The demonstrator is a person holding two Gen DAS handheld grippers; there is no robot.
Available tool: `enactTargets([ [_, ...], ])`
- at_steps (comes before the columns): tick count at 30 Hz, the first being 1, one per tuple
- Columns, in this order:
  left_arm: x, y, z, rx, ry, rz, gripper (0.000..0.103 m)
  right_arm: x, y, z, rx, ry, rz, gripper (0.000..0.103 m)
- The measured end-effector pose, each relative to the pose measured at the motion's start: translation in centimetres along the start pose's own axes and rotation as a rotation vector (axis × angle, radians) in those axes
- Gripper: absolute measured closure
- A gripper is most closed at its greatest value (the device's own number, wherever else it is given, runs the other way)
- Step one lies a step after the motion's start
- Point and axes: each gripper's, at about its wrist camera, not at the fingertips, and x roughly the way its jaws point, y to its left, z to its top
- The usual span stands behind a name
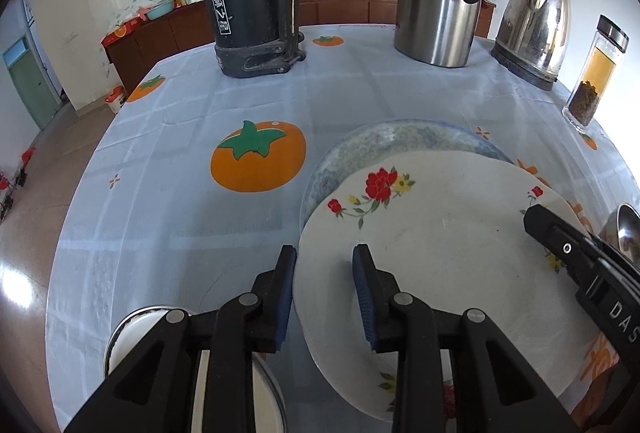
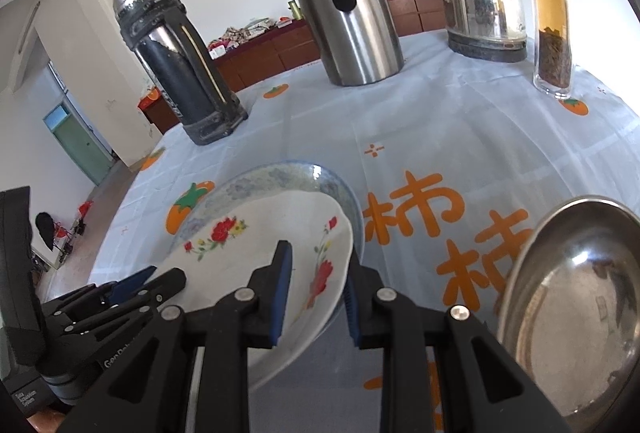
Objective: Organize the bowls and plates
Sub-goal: 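Lift the red-flower plate and carry it over the blue-and-white dish, then lower the plate onto the blue-and-white dish and open both grippers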
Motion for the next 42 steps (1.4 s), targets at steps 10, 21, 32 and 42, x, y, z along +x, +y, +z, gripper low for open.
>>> enactTargets([
  [10, 1.0, -0.5, 0.4, 0.025, -0.032, 0.042, 0.067, 1.2, 0.5, -0.1, -0.08, -0.028, -0.032, 0.078],
  [21, 1.3, -0.9, 0.3, 0.05, -0.077, 0.065, 0.061, 1.7, 0.8, 0.0, -0.132, -0.053, -0.038, 0.075],
  [32, 1.2, -1.7, -0.2, 0.091, -0.108, 0.078, 0.059, 0.8, 0.6, -0.5, -0.104, -0.087, 0.036, 0.055],
  [42, 1.2, -2.1, -0.3, 0.109, -0.117, 0.113, 0.054, 0.4, 0.5, -0.5, -0.074, -0.085, 0.038, 0.055],
])
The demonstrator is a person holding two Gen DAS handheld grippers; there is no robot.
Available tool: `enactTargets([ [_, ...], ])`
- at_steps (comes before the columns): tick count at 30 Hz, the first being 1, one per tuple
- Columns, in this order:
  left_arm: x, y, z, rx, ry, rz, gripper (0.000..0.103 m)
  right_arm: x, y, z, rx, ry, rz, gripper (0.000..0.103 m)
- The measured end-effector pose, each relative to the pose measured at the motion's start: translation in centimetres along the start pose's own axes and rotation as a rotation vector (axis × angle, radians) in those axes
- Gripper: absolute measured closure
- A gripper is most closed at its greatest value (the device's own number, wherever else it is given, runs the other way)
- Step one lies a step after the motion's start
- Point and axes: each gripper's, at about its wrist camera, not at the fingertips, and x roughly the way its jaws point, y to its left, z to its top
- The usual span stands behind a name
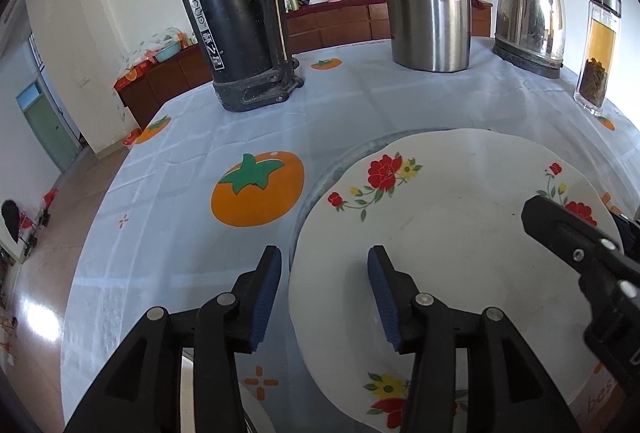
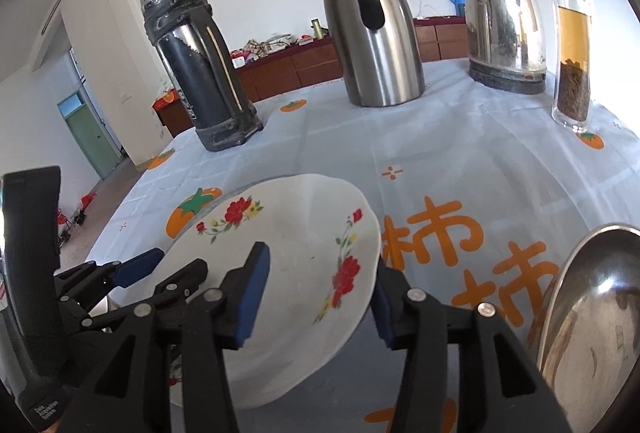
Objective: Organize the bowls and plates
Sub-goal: 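Lower the plate onto the blue-and-white dish and open both grippers, then move both grippers back toward the pink-floral white plate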
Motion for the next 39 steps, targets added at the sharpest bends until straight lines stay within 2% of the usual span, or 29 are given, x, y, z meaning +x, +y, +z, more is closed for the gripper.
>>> enactTargets([
  [3, 0.0, -0.2, 0.0, 0.017, -0.007, 0.014, 0.052, -0.2, 0.0, -0.1, 0.017, -0.004, -0.007, 0.055],
  [12, -0.1, -0.4, 0.0, 0.018, -0.003, 0.015, 0.05, 0.1, 1.9, -0.6, -0.105, 0.006, -0.181, 0.053],
  [15, -0.1, -0.4, -0.1, 0.019, -0.004, 0.02, 0.05, 0.7, 1.1, -0.5, -0.078, 0.041, -0.185, 0.053],
  [18, 0.0, -0.3, -0.1, 0.011, 0.002, 0.021, 0.05, 0.7, 0.9, -0.5, -0.074, 0.036, -0.187, 0.053],
  [21, 0.1, -0.2, -0.1, 0.004, 0.005, 0.014, 0.05, 0.9, 1.2, -0.5, -0.087, 0.047, -0.166, 0.047],
  [23, 0.1, 0.0, 0.0, -0.005, 0.009, 0.005, 0.05, 0.1, 0.9, -0.5, -0.057, -0.002, -0.152, 0.048],
  [25, -0.1, 0.2, 0.0, -0.015, 0.0, -0.004, 0.05, -1.3, 0.9, -0.2, -0.049, -0.087, -0.157, 0.045],
  [27, -0.6, 0.4, 0.1, -0.009, -0.015, 0.001, 0.05, -2.8, 1.0, -0.3, -0.049, -0.174, -0.173, 0.034],
  [29, -1.6, 0.9, 0.2, -0.012, -0.045, 0.009, 0.05, -3.9, 1.1, -0.4, -0.033, -0.226, -0.161, 0.022],
  [34, -4.9, 2.5, 0.1, -0.044, -0.131, 0.023, 0.05, -5.2, 2.0, -0.7, -0.053, -0.283, -0.151, 0.019],
  [36, -6.7, 3.2, -0.4, -0.058, -0.171, 0.045, 0.041, -5.7, 2.4, -1.1, -0.07, -0.291, -0.152, 0.018],
  [39, -8.8, 4.0, -1.4, -0.083, -0.225, 0.072, 0.036, -6.5, 2.4, -1.9, -0.075, -0.292, -0.154, 0.017],
])
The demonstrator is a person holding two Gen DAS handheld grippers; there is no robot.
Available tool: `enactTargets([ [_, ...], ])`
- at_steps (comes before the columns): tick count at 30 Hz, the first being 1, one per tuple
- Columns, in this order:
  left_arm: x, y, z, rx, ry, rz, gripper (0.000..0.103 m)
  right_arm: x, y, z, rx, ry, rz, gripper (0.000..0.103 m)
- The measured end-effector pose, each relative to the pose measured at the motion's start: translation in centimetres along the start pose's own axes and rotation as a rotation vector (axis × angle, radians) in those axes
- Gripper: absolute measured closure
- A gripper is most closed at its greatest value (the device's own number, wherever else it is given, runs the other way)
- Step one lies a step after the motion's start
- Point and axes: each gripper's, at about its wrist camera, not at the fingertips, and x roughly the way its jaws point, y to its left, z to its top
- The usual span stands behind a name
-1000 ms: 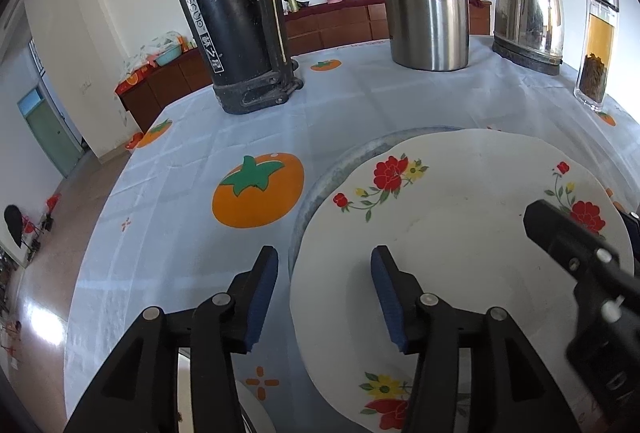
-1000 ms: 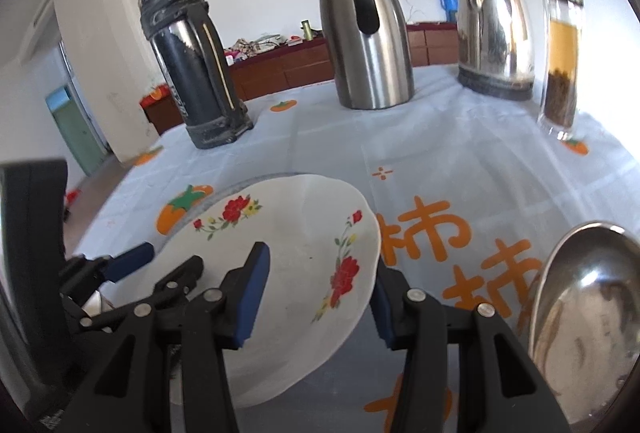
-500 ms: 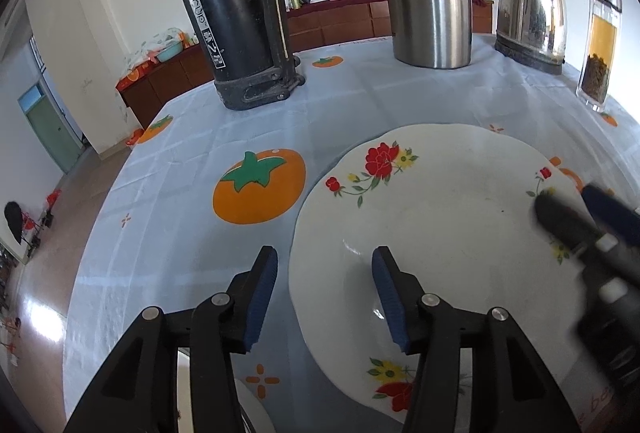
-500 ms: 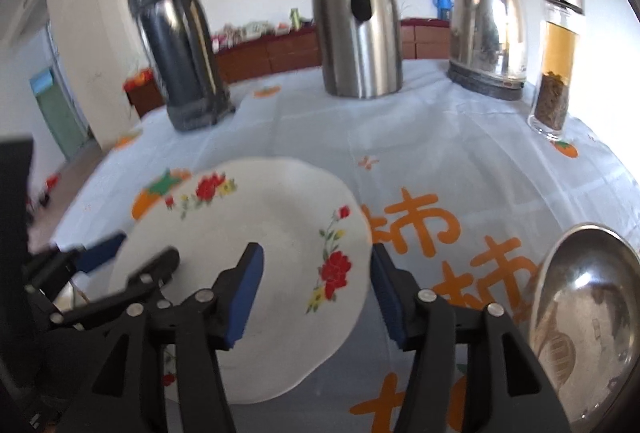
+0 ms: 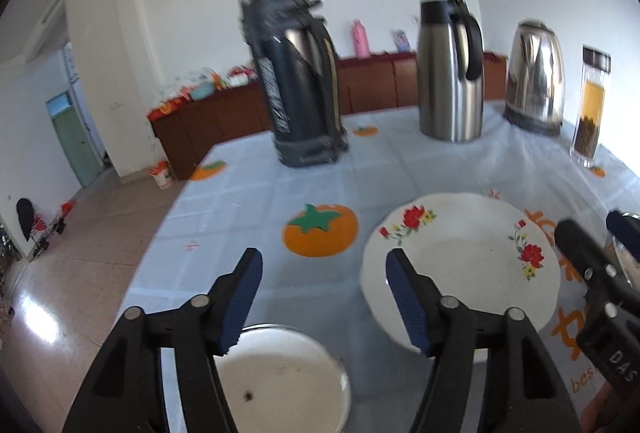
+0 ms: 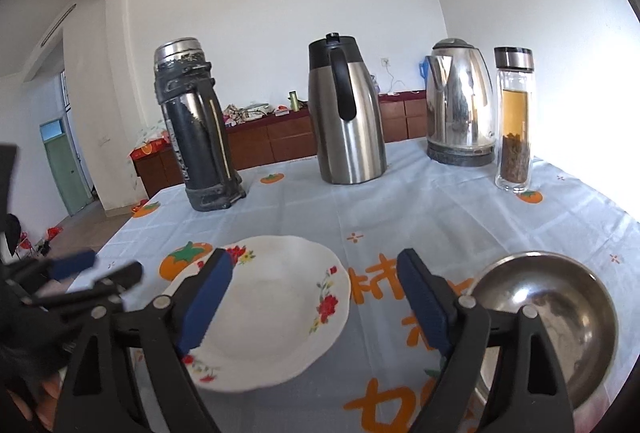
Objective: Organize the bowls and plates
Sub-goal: 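Move both grippers back toward the pink-floral white plate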
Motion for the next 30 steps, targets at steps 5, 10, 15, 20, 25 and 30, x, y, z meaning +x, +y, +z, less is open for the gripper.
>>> enactTargets([
  [5, -2.9, 0.8, -1.0, 0.013, -0.05, 0.056, 0.036, -2.3, -0.6, -0.9, 0.01, -0.019, -0.004, 0.017],
  [10, -5.4, 1.8, -1.8, -0.004, -0.073, 0.082, 0.036, -4.6, -0.6, -1.7, 0.009, -0.028, 0.004, 0.017],
  [15, -7.5, 3.7, -4.4, -0.083, -0.081, 0.09, 0.036, -6.9, -0.4, -2.8, 0.003, -0.028, 0.03, 0.017],
  [20, -9.1, 4.5, -6.5, -0.126, -0.049, 0.106, 0.036, -9.2, 0.4, -3.9, -0.024, -0.038, 0.054, 0.014],
  [25, -11.4, 4.7, -7.9, -0.142, -0.054, 0.112, 0.036, -11.8, 1.4, -4.9, -0.073, -0.068, 0.08, 0.013],
  [30, -13.4, 4.4, -9.1, -0.147, -0.057, 0.123, 0.036, -13.9, 1.8, -5.5, -0.1, -0.106, 0.096, 0.012],
])
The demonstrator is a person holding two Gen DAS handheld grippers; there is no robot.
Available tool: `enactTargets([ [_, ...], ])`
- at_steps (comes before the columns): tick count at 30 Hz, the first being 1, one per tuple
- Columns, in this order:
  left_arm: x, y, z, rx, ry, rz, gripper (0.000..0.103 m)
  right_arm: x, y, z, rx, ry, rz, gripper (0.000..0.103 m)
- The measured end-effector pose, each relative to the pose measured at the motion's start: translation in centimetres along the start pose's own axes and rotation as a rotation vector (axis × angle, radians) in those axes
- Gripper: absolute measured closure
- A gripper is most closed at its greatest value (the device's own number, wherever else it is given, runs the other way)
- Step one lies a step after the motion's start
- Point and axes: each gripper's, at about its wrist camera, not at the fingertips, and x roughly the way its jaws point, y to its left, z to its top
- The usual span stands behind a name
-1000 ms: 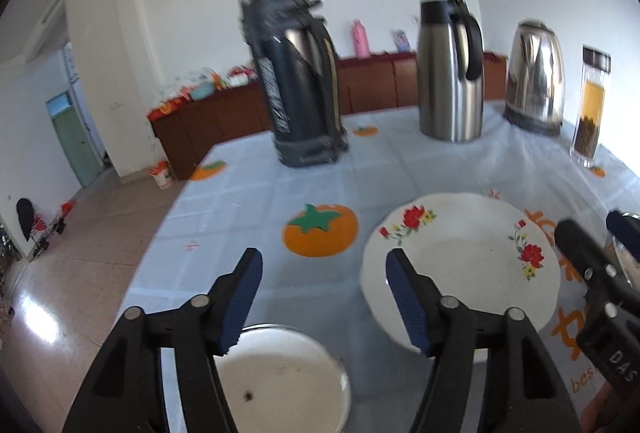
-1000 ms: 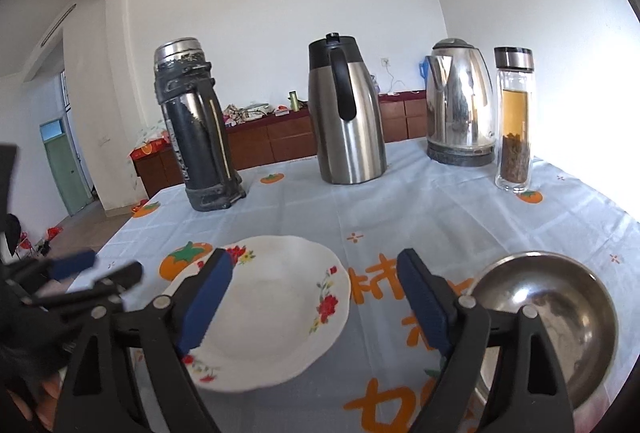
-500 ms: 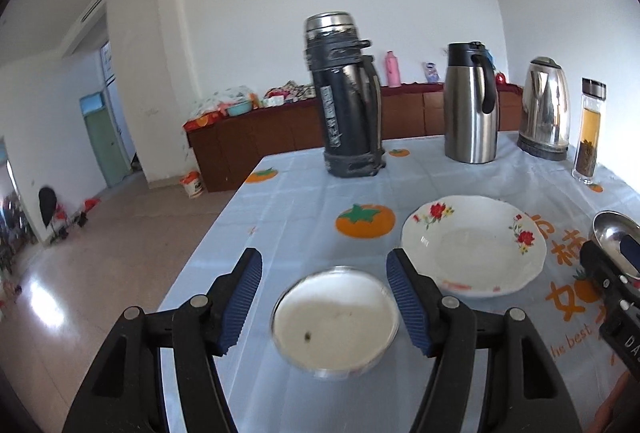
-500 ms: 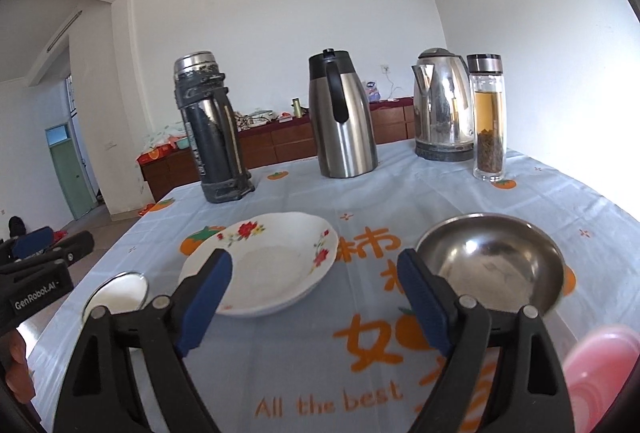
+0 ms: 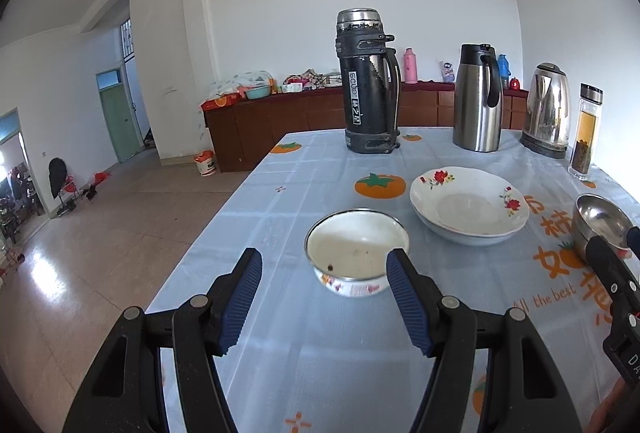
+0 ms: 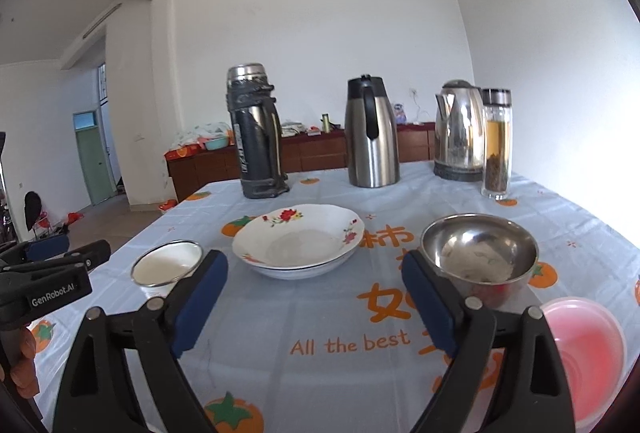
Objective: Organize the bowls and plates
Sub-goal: 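Move both grippers back toward the pink-floral white plate, then close both grippers on the rim of the pink-floral plate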
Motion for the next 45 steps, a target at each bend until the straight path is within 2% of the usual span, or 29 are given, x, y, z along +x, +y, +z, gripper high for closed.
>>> enactTargets([
  [6, -2.0, 0.8, -0.9, -0.018, 0.007, 0.009, 0.036, -1.2, -0.7, -0.2, 0.045, 0.003, 0.029, 0.01],
  [13, -3.2, 2.9, -3.1, -0.062, 0.074, 0.043, 0.036, -2.9, -0.4, -0.6, 0.03, -0.007, 0.041, 0.006],
  [26, -4.6, 4.9, -7.1, -0.098, 0.19, 0.002, 0.036, -5.7, -0.4, -1.2, 0.008, -0.005, 0.053, 0.006],
  [28, -4.9, 5.1, -7.7, -0.097, 0.205, -0.001, 0.036, -6.4, -0.3, -1.6, 0.002, 0.014, 0.083, 0.006],
  [33, -5.5, 5.6, -8.7, -0.109, 0.245, -0.043, 0.036, -7.0, 0.4, -3.3, -0.037, 0.158, 0.177, 0.006],
  [34, -5.6, 5.5, -8.9, -0.096, 0.251, -0.05, 0.036, -7.2, 0.6, -3.6, -0.043, 0.182, 0.188, 0.007],
  [36, -5.9, 5.0, -9.4, -0.059, 0.265, -0.049, 0.036, -7.2, 0.8, -4.3, -0.049, 0.245, 0.223, 0.016],
  [38, -6.1, 4.7, -9.8, -0.042, 0.272, -0.049, 0.036, -7.2, 0.9, -5.0, -0.049, 0.314, 0.25, 0.033],
  [40, -6.3, 4.4, -10.2, -0.029, 0.282, -0.062, 0.036, -7.1, 0.7, -5.8, -0.027, 0.37, 0.28, 0.04],
  [45, -6.5, 3.8, -10.8, -0.019, 0.313, -0.088, 0.036, -7.5, 0.2, -6.8, 0.022, 0.437, 0.315, 0.046],
])
